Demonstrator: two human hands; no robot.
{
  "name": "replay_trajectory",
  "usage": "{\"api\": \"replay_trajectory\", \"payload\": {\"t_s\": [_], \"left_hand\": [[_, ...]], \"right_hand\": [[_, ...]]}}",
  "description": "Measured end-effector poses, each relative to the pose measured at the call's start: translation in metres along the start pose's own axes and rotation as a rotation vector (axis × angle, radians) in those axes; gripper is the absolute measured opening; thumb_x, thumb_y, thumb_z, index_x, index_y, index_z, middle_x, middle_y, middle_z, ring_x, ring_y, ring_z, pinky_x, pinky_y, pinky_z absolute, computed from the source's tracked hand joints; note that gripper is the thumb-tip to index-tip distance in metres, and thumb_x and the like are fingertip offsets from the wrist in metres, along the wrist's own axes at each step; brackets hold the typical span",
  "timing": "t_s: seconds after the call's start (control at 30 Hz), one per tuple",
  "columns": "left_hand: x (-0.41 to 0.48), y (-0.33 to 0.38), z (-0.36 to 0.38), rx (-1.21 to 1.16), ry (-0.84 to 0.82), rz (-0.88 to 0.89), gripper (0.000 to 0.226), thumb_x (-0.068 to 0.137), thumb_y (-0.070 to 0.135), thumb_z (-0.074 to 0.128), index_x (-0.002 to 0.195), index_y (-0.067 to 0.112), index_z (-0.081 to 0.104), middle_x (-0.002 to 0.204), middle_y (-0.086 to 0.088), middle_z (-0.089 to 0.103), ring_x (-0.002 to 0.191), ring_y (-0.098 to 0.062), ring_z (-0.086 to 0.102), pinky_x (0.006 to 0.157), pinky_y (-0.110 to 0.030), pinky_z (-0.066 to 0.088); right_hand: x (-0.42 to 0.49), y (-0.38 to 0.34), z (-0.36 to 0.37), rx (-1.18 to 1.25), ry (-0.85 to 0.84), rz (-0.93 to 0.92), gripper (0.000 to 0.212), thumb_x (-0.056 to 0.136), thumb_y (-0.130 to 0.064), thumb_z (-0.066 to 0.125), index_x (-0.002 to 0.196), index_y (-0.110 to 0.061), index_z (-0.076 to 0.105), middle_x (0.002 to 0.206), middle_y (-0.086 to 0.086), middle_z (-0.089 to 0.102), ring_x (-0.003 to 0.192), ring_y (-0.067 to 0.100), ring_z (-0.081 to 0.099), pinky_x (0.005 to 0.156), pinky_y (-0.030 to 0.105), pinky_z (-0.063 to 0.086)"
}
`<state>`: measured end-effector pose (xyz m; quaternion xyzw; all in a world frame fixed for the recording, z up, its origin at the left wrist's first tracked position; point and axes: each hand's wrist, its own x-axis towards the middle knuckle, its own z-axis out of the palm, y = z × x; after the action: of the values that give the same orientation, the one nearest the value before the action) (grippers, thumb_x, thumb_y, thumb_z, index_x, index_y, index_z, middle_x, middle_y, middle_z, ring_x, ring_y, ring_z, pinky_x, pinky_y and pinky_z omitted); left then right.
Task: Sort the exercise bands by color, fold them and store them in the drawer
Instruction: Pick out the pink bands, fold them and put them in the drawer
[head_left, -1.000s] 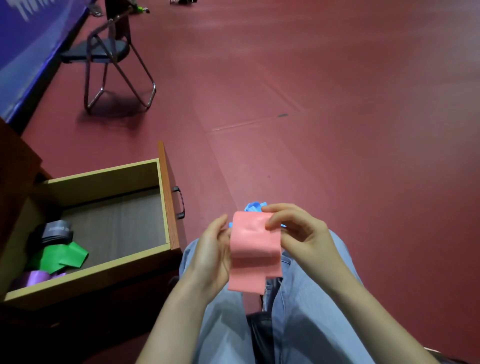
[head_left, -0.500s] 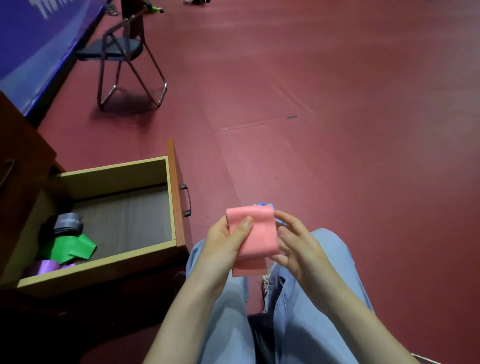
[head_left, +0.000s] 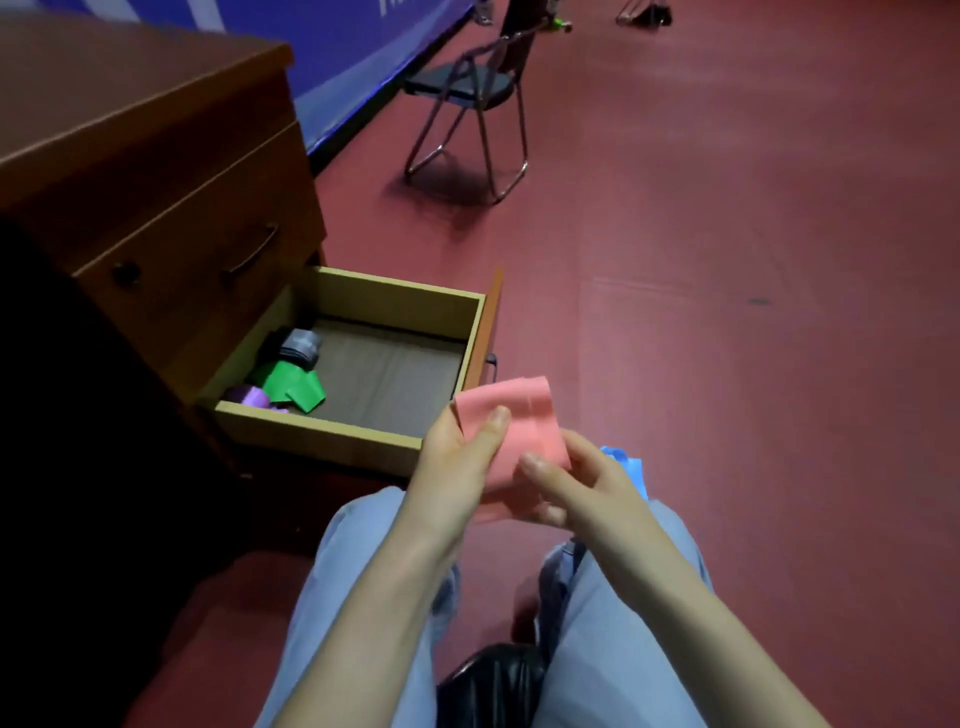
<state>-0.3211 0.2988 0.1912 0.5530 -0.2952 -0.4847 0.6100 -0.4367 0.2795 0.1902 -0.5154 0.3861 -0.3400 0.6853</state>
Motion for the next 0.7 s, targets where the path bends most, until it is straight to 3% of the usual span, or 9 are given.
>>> {"api": "replay_trajectory", "payload": {"t_s": [0.07, 0.2, 0.27, 0.4, 0.53, 0.6, 0.63, 0.7], "left_hand": [[0.005, 0.001, -0.007, -0.043, 0.025, -0.022, 0.016, 0.091, 0.013, 0.049, 0.102, 0.010, 0.060, 0.086, -0.010, 0.068, 0.074, -0.018, 0.065, 0.061, -0.026, 0.055], [0.023, 0.004, -0.030, 0.004, 0.098, -0.073, 0.014, 0.090, 0.015, 0.052, 0.103, 0.013, 0.058, 0.098, -0.016, 0.068, 0.088, -0.027, 0.066, 0.080, -0.046, 0.055], [0.042, 0.003, -0.047, 0.054, 0.107, -0.062, 0.010, 0.089, 0.016, 0.054, 0.097, 0.017, 0.059, 0.095, -0.013, 0.068, 0.086, -0.024, 0.066, 0.078, -0.042, 0.056], [0.098, 0.000, -0.090, 0.161, 0.138, 0.008, 0.012, 0.086, 0.009, 0.057, 0.087, 0.020, 0.057, 0.083, 0.000, 0.063, 0.076, -0.010, 0.060, 0.067, -0.019, 0.050], [0.176, -0.010, -0.136, 0.385, 0.149, -0.008, 0.012, 0.084, 0.007, 0.060, 0.082, 0.018, 0.056, 0.079, -0.002, 0.060, 0.080, -0.019, 0.057, 0.078, -0.035, 0.049], [0.221, -0.016, -0.158, 0.547, 0.166, -0.021, 0.004, 0.086, 0.013, 0.058, 0.089, 0.014, 0.058, 0.081, -0.002, 0.058, 0.079, -0.018, 0.055, 0.074, -0.025, 0.047], [0.242, -0.019, -0.168, 0.631, 0.183, -0.019, 0.010, 0.087, 0.016, 0.057, 0.096, 0.012, 0.058, 0.085, -0.002, 0.058, 0.079, -0.016, 0.054, 0.067, -0.019, 0.043], [0.281, -0.025, -0.188, 0.755, 0.219, -0.028, 0.021, 0.087, 0.021, 0.056, 0.103, 0.008, 0.059, 0.092, -0.004, 0.058, 0.087, -0.020, 0.055, 0.063, -0.022, 0.041]], "right_hand": [[0.013, 0.003, 0.006, -0.027, -0.002, -0.009, 0.016, 0.086, -0.006, 0.054, 0.090, -0.019, 0.063, 0.071, -0.007, 0.067, 0.069, 0.005, 0.064, 0.065, 0.024, 0.058], [0.047, 0.015, 0.023, -0.061, -0.035, 0.019, 0.019, 0.086, -0.002, 0.053, 0.086, -0.019, 0.062, 0.064, -0.010, 0.067, 0.063, 0.004, 0.062, 0.066, 0.029, 0.057], [0.070, 0.021, 0.034, -0.051, -0.044, 0.023, 0.015, 0.085, -0.003, 0.057, 0.086, -0.017, 0.062, 0.067, -0.007, 0.066, 0.064, 0.006, 0.062, 0.063, 0.028, 0.056], [0.132, 0.035, 0.057, -0.082, -0.054, 0.064, 0.010, 0.078, -0.016, 0.061, 0.088, -0.015, 0.061, 0.076, 0.003, 0.061, 0.065, 0.009, 0.059, 0.061, 0.026, 0.050], [0.217, 0.052, 0.071, -0.053, -0.128, 0.268, 0.008, 0.088, -0.010, 0.053, 0.087, -0.007, 0.061, 0.073, 0.007, 0.058, 0.055, 0.009, 0.055, 0.052, 0.015, 0.048], [0.266, 0.062, 0.080, -0.012, -0.167, 0.393, 0.008, 0.088, -0.009, 0.054, 0.087, -0.002, 0.059, 0.074, 0.011, 0.055, 0.056, 0.012, 0.051, 0.050, 0.014, 0.049], [0.290, 0.067, 0.085, -0.009, -0.173, 0.422, 0.009, 0.088, -0.009, 0.055, 0.088, -0.001, 0.059, 0.075, 0.013, 0.053, 0.058, 0.013, 0.050, 0.049, 0.014, 0.049], [0.336, 0.079, 0.096, -0.072, -0.156, 0.415, 0.012, 0.088, -0.011, 0.055, 0.091, 0.000, 0.059, 0.073, 0.014, 0.051, 0.057, 0.013, 0.050, 0.049, 0.013, 0.048]]}}
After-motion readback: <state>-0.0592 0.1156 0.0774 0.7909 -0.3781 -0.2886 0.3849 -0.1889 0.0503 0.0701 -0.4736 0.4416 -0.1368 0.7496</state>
